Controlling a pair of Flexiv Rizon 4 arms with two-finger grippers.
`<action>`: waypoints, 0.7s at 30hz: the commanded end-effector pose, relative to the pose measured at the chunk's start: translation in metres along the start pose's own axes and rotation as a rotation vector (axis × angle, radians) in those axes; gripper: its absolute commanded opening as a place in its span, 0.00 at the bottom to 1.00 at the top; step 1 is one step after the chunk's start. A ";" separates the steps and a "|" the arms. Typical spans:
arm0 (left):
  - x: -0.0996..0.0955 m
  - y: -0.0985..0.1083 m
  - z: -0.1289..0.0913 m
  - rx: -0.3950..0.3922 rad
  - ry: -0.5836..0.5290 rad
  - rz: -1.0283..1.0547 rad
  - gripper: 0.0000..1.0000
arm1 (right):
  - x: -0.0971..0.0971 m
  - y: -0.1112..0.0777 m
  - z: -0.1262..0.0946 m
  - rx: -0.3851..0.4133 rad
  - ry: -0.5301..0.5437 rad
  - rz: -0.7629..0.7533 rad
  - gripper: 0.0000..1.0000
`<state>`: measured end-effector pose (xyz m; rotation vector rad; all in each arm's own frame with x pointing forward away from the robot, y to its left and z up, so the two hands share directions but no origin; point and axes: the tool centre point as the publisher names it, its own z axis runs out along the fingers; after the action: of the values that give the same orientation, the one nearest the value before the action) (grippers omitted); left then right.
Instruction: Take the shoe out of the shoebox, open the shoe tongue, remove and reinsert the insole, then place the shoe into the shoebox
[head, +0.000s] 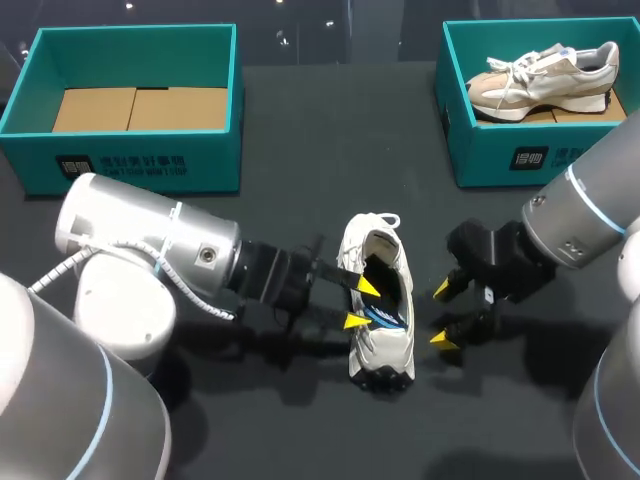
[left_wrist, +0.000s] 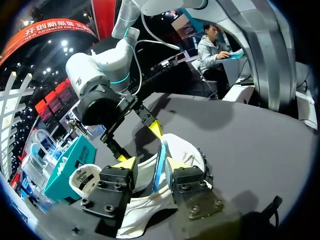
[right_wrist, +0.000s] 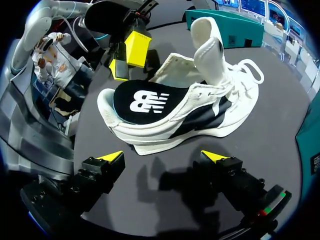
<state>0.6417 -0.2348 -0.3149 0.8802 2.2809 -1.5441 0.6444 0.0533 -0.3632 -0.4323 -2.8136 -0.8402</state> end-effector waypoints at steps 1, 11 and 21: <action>-0.001 -0.002 -0.026 -0.034 0.087 0.002 0.36 | -0.003 -0.018 -0.040 0.009 -0.008 0.017 1.00; -0.002 0.002 -0.078 -0.060 0.214 0.010 0.36 | -0.013 -0.036 -0.064 -0.014 0.019 -0.012 1.00; -0.019 -0.003 -0.126 -0.130 0.383 0.143 0.05 | -0.013 -0.036 -0.064 -0.014 0.019 -0.012 1.00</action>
<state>0.6645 -0.1544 -0.2805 1.2447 2.3964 -1.3014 0.6526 -0.0139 -0.3328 -0.4039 -2.7930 -0.8654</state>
